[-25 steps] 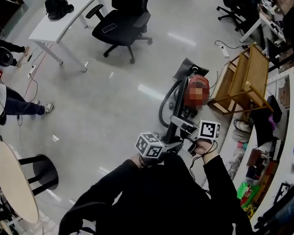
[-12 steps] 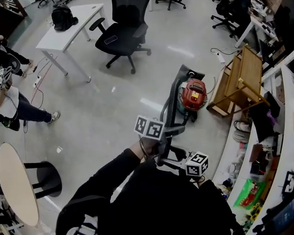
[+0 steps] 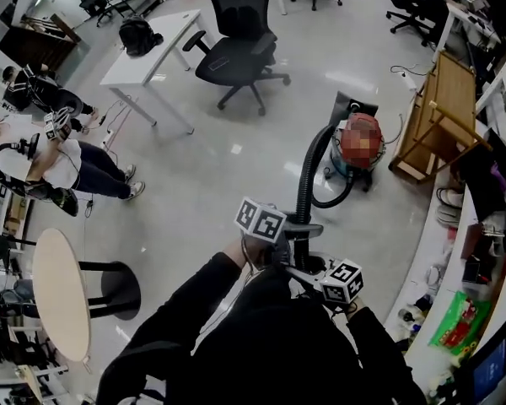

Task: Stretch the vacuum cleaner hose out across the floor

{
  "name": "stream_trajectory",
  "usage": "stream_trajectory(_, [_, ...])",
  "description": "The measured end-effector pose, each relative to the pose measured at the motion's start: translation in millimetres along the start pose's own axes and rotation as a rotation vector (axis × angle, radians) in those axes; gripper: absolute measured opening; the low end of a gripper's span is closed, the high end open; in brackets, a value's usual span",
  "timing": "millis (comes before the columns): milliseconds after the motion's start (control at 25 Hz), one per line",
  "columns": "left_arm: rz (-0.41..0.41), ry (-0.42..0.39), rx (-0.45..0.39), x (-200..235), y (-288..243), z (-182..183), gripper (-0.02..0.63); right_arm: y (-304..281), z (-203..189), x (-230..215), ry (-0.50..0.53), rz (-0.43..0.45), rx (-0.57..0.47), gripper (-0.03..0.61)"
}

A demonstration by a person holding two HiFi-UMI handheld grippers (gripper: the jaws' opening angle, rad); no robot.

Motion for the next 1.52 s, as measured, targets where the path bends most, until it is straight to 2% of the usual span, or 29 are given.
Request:
stream_trajectory(120, [-0.019,0.033,-0.053,-4,16,-29,0.281,-2,-2,5,-0.04,0.047,-0.026,0.172])
stream_trajectory(200, [-0.017,0.028,-0.108,-9,32,-44,0.282,-2,3,11,-0.086,0.066,-0.057,0.173])
stream_trajectory(360, [0.054,-0.087,-0.169,-15,71,-68,0.282,-2,32,9,-0.159,0.061,-0.137,0.172])
stream_trajectory(440, [0.069,-0.107,-0.229,-8,86,-84,0.282,-12,41,9,-0.155,0.031,-0.128,0.172])
stream_trajectory(560, [0.056,-0.129,-0.32,5,114,-103,0.282,-42,43,21,-0.143,-0.016,-0.059,0.173])
stream_trajectory(680, [0.028,-0.236,-0.271,11,140,-120,0.29,-65,49,24,-0.176,-0.073,-0.052,0.171])
stream_trajectory(840, [0.068,-0.413,-0.057,30,132,-158,0.293,-76,68,16,-0.256,-0.151,-0.134,0.17])
stream_trajectory(920, [0.057,-0.461,0.031,40,116,-177,0.308,-85,79,17,-0.306,-0.163,-0.193,0.17])
stream_trajectory(1120, [0.002,-0.466,0.126,48,93,-201,0.3,-101,106,32,-0.44,-0.087,-0.336,0.17])
stream_trajectory(1160, [-0.01,-0.468,0.139,45,91,-205,0.193,-102,108,35,-0.45,-0.075,-0.345,0.17])
stream_trajectory(1240, [-0.027,-0.449,0.141,36,92,-208,0.176,-101,106,37,-0.467,-0.07,-0.357,0.17])
stream_trajectory(1280, [-0.037,-0.428,0.126,31,94,-207,0.176,-98,106,38,-0.469,-0.07,-0.369,0.178])
stream_trajectory(1360, [-0.064,-0.349,0.052,21,99,-199,0.175,-87,102,42,-0.462,-0.081,-0.376,0.286])
stream_trajectory(1400, [-0.076,-0.303,0.002,16,103,-191,0.175,-79,96,45,-0.455,-0.085,-0.371,0.317])
stream_trajectory(1520, [-0.081,-0.206,-0.133,0,116,-170,0.175,-47,64,66,-0.414,-0.088,-0.356,0.333])
Point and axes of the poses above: the fingertips, and each gripper's own axes: y backward along the fingers, x to its left, z out of its top, the point moved 3 cm from there along y, backward along the fingers, and after that the axes turned 9 degrees about x, right-handed, at the moved point
